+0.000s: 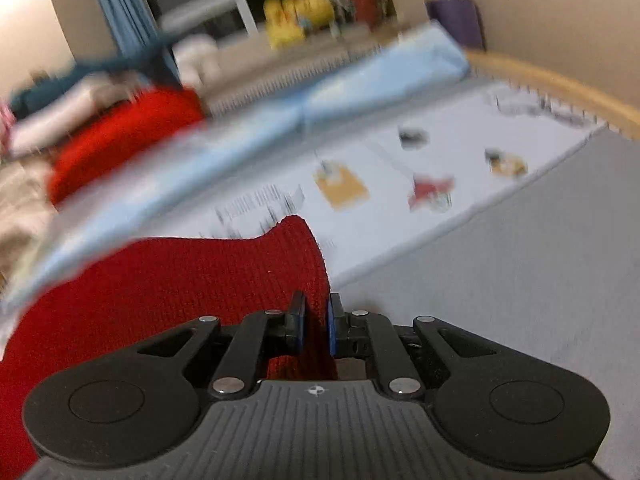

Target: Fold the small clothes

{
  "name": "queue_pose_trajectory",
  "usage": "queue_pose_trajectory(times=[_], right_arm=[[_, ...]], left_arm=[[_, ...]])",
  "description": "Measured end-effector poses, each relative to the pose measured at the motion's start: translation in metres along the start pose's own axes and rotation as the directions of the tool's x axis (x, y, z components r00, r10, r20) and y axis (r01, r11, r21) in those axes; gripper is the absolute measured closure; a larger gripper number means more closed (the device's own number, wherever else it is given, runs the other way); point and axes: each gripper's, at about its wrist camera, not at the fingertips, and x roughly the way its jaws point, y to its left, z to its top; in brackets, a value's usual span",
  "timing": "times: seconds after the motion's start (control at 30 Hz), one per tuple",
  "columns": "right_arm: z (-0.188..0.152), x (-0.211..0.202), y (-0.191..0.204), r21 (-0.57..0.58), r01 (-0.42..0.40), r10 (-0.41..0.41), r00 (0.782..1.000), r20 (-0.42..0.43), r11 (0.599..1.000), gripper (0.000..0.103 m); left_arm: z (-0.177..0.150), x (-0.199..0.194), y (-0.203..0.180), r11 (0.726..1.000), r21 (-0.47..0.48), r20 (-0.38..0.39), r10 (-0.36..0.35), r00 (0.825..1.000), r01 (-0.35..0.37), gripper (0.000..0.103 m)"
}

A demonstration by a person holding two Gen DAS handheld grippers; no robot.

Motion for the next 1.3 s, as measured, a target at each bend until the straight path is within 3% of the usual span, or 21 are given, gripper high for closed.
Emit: queue_pose_trajectory(times=[0.07, 0.13, 0.27, 0.37, 0.47, 0.53, 0.63, 0.73, 0.83, 0.9, 0.97, 1.13, 1.27, 1.3], right_arm=[[-0.005, 0.022, 0.001, -0.006, 0.046, -0.047, 0.994, -0.096, 0.999, 0.093], [-0.003, 0.025, 0.003, 0.022, 0.054, -0.052, 0.995, -0.090, 0.998, 0.093], [0.011, -0.004, 0.023, -0.004, -0.013, 0.013, 0.995, 0.103, 1.000, 0.093], [0.021, -0.019, 0.038, -0.027, -0.042, 0.047, 0.964, 0.261, 0.999, 0.093], [0.028, -0.021, 0.043, -0.013, -0.043, 0.045, 0.934, 0.354, 0.999, 0.093], [0.031, -0.009, 0.045, -0.008, -0.027, 0.028, 0.940, 0.339, 1.000, 0.093], [0.029, 0.033, 0.040, 0.016, 0.023, -0.025, 0.988, 0.152, 1.000, 0.091], [0.019, 0.057, 0.027, 0.062, 0.059, -0.058, 0.998, -0.025, 0.996, 0.085], [0.014, 0.056, 0.016, 0.081, 0.038, -0.031, 0.995, -0.096, 0.996, 0.081], [0.008, 0.055, 0.008, 0.061, 0.039, -0.029, 0.988, -0.149, 0.997, 0.068], [-0.005, 0.048, 0.003, 0.058, 0.033, -0.019, 0.975, -0.223, 0.998, 0.066], [-0.027, 0.030, -0.016, 0.130, 0.001, 0.037, 0.955, -0.296, 0.992, 0.066], [-0.035, 0.022, -0.023, 0.166, -0.028, 0.084, 0.936, -0.341, 0.986, 0.066], [-0.037, 0.020, -0.022, 0.163, -0.032, 0.088, 0.933, -0.350, 0.986, 0.066]], left_arm=[[-0.001, 0.007, 0.002, 1.000, -0.009, -0.017, 0.011, 1.000, -0.011, 0.092], [0.003, -0.001, -0.003, 1.000, 0.026, 0.057, -0.002, 0.998, 0.000, 0.092], [0.010, -0.023, -0.014, 0.998, 0.061, 0.245, -0.036, 0.969, 0.021, 0.093], [0.016, -0.036, -0.027, 0.995, 0.092, 0.369, -0.010, 0.929, -0.026, 0.092], [0.026, -0.034, -0.028, 0.998, 0.044, 0.402, 0.014, 0.915, -0.034, 0.092], [0.029, -0.023, -0.027, 0.999, 0.020, 0.351, 0.020, 0.936, -0.029, 0.088], [0.033, 0.000, -0.018, 1.000, -0.008, 0.209, -0.008, 0.978, 0.009, 0.085], [0.030, 0.011, -0.001, 0.994, -0.075, 0.085, -0.070, 0.994, 0.076, 0.060], [0.019, 0.021, 0.017, 0.981, -0.139, -0.070, -0.147, 0.987, 0.137, 0.056], [0.009, 0.024, 0.024, 0.983, -0.132, -0.142, -0.147, 0.979, 0.129, 0.056], [0.000, 0.026, 0.027, 0.987, -0.104, -0.200, -0.145, 0.969, 0.126, 0.056], [-0.015, 0.013, 0.029, 0.979, -0.108, -0.238, -0.197, 0.951, 0.175, 0.056], [-0.025, 0.012, 0.014, 0.986, -0.056, -0.280, -0.168, 0.945, 0.159, 0.057], [-0.028, 0.012, 0.009, 0.986, -0.038, -0.291, -0.165, 0.942, 0.161, 0.063]])
